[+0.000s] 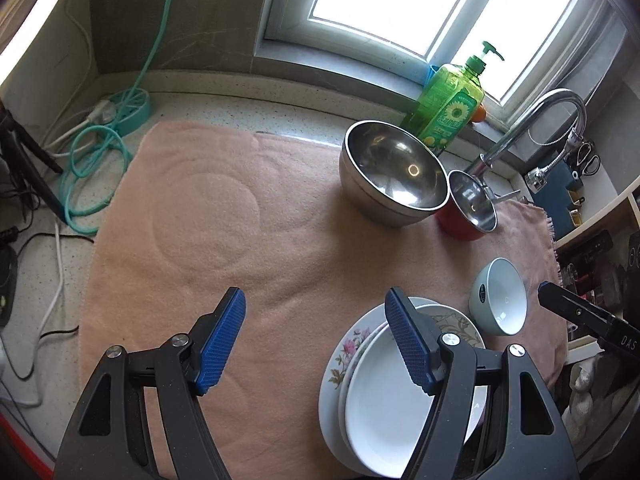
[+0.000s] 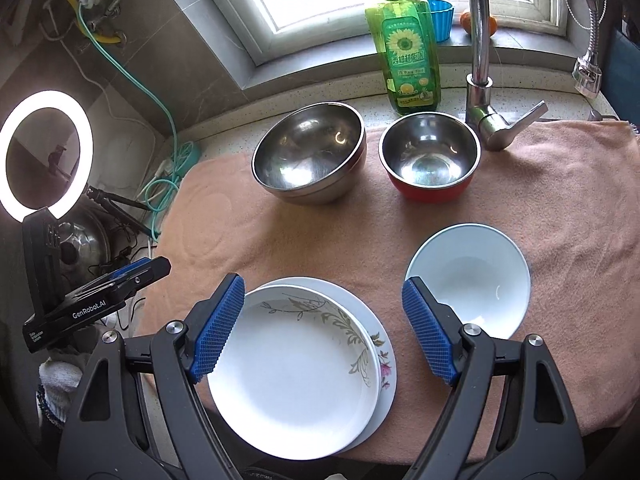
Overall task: Organize plates and bowls
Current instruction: 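Move the right tool toward the large stainless steel bowl rim, then close the right tool on the steel bowl rim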
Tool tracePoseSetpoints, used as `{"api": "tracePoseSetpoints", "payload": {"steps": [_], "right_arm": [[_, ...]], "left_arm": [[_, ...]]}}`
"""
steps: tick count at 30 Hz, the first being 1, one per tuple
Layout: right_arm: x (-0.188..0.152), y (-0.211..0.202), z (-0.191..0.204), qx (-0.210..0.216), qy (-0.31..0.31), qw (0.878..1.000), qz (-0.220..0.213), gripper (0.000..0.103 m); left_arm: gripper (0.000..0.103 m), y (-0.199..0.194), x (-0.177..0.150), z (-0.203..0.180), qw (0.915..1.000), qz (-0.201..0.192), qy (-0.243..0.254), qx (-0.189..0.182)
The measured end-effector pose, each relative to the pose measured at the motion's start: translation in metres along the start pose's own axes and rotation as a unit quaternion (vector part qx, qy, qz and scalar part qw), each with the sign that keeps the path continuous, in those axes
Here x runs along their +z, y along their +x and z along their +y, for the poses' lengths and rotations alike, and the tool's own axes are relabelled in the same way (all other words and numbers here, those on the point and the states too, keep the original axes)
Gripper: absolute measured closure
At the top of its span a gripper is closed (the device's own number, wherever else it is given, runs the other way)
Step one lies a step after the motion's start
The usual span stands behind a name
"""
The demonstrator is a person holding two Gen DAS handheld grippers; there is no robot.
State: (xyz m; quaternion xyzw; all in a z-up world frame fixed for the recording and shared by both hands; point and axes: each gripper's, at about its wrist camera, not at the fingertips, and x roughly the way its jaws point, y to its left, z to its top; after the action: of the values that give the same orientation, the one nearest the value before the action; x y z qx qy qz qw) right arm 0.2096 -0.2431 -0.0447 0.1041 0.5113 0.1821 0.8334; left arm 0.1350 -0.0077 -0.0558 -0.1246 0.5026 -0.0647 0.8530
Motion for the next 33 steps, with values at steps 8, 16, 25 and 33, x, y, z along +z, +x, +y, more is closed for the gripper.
{"api": "tracePoseSetpoints", "payload": {"steps": [8,16,25,33], "right_arm": [[0.022,0.01,0.009,-0.006,0.017,1.0,-0.012,0.019],[0.039,0.03,0.011,-0.012,0.055,0.998,-0.014,0.019],[0.057,0.05,0.009,-0.012,0.099,0.995,-0.017,0.02],[0.06,0.074,-0.003,-0.012,0.139,0.99,-0.005,0.027]], "left_arm": [[0.031,0.007,0.04,0.003,0.9994,-0.012,0.032,-0.011],[0.031,0.028,0.083,0.0,0.9977,-0.013,0.06,-0.03],[0.033,0.063,0.111,-0.001,0.996,0.0,0.06,-0.066],[0.033,0.088,0.133,-0.005,0.9939,0.017,0.075,-0.079]]}}
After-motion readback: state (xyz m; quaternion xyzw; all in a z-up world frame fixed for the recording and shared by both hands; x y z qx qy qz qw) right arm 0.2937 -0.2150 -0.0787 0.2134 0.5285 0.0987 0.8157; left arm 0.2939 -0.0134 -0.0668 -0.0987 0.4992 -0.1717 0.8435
